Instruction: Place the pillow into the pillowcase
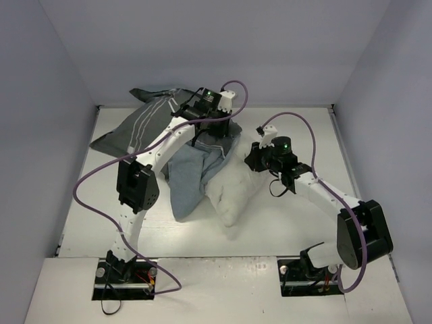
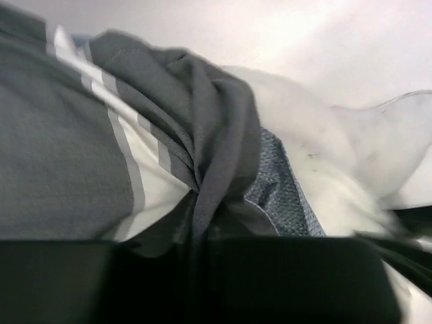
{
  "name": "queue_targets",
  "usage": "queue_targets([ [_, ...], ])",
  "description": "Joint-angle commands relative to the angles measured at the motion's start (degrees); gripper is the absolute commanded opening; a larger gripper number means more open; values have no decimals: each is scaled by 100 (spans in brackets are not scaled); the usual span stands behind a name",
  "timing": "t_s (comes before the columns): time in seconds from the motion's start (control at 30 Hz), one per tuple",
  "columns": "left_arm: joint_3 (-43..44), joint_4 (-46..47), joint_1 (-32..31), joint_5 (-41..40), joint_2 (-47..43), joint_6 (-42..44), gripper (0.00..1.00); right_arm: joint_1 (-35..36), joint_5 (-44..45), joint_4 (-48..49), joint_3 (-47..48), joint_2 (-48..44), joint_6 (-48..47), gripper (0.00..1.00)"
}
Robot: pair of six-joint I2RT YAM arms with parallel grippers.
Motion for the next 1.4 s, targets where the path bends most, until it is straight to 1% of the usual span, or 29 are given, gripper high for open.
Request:
queue_targets([
  [0.0, 530, 144, -109, 1030, -291, -105, 0, -14, -359, 331, 327, 229, 5, 1],
  [0.03, 618, 153, -205, 1303, -327, -157, 0, -14, -412, 418, 380, 264, 14, 0],
  [0.07, 698, 171, -284, 1827, -440, -280, 0, -14, -447, 445, 450, 334, 23, 0],
  [0.13, 996, 241, -477, 2270, -633, -351, 0, -14, -544, 472, 748, 448, 76, 0],
  [0.17, 1006, 337, -687, 2742, -722, -517, 0, -14, -570, 489, 846, 545, 145, 0],
  [0.23, 674, 854, -847, 3018, -1002, -737, 0, -14, -579, 559, 1039, 659, 225, 0],
  [0.27, 385, 1135, -865, 3228, -1134, -1112, 0, -14, -588, 595, 1075, 738, 260, 0],
  [0.3, 25, 1964, -839, 3335, -1257, -1420, 0, -14, -588, 630, 1075, 765, 365, 0],
  [0.33, -788, 2434, -778, 3431, -1372, -1702, 0, -14, -571, 726, 1066, 774, 401, 0],
  [0.37, -1144, 2726, -725, 3441, -1547, -2070, 0, -14, -527, 770, 1023, 783, 427, 0],
  [0.43, -1689, 2983, -619, 3336, -1654, -2196, 0, -22, -439, 849, 970, 792, 480, 0],
  [0.47, -1753, 2983, -593, 3336, -1672, -2249, 0, -31, -404, 859, 961, 801, 480, 0],
  [0.57, -1596, 2572, -531, 3012, -1794, -1962, 0, -66, -438, 867, 961, 801, 463, 0],
  [0.6, -1456, 2100, -470, 2845, -1830, -1803, 0, -75, -447, 859, 952, 783, 436, 0],
  [0.63, -1298, 1800, -435, 2426, -1900, -1645, 8, -84, -456, 833, 952, 757, 384, 0],
  [0.67, -957, 1510, -417, 2161, -1944, -1295, 25, -84, -447, 797, 943, 661, 349, 7],
  [0.7, -806, 985, -373, 1906, -1996, -1118, 49, -84, -413, 667, 926, 590, 287, 13],
  [0.73, -691, 762, -347, 1372, -2154, -985, 57, -84, -377, 578, 926, 529, 182, 19],
  [0.77, -612, 594, -312, 1115, -2268, -801, 64, -93, -351, 464, 934, 406, 112, 35],
  [0.8, -646, 393, -276, 877, -2400, -721, 71, -102, -325, 350, 969, 344, 41, 45],
  [0.83, -725, 330, -215, 344, -2706, -651, 73, -136, -290, 131, 978, 204, -20, 58],
  [0.9, -1048, 172, -171, -204, -3024, -501, 74, -189, -254, -124, 1013, 54, -117, 70],
  [0.93, -1207, 154, -136, -433, -3365, -448, 74, -242, -289, -195, 1040, -129, -118, 80],
  [0.97, -1392, 153, -109, -757, -3533, -370, 75, -347, -315, -266, 1083, -209, -91, 84],
  [1.03, -1972, 162, -57, -988, -3902, -334, 75, -418, -368, -459, 1319, -359, -74, 91],
  [1.13, -2647, 171, 128, -945, -4045, -430, 75, -532, -491, -697, 1811, -325, -109, 93],
  [1.23, -3132, 197, 146, -743, -3835, -474, 75, -725, -736, -741, 2111, -185, -56, 95],
  [1.33, -3353, 188, 155, -690, -3597, -570, 75, -1041, -1184, -750, 2542, 236, 145, 99],
  [1.37, -3466, 215, 146, -594, -3614, -623, 75, -1173, -1560, -750, 2821, 386, 277, 100],
])
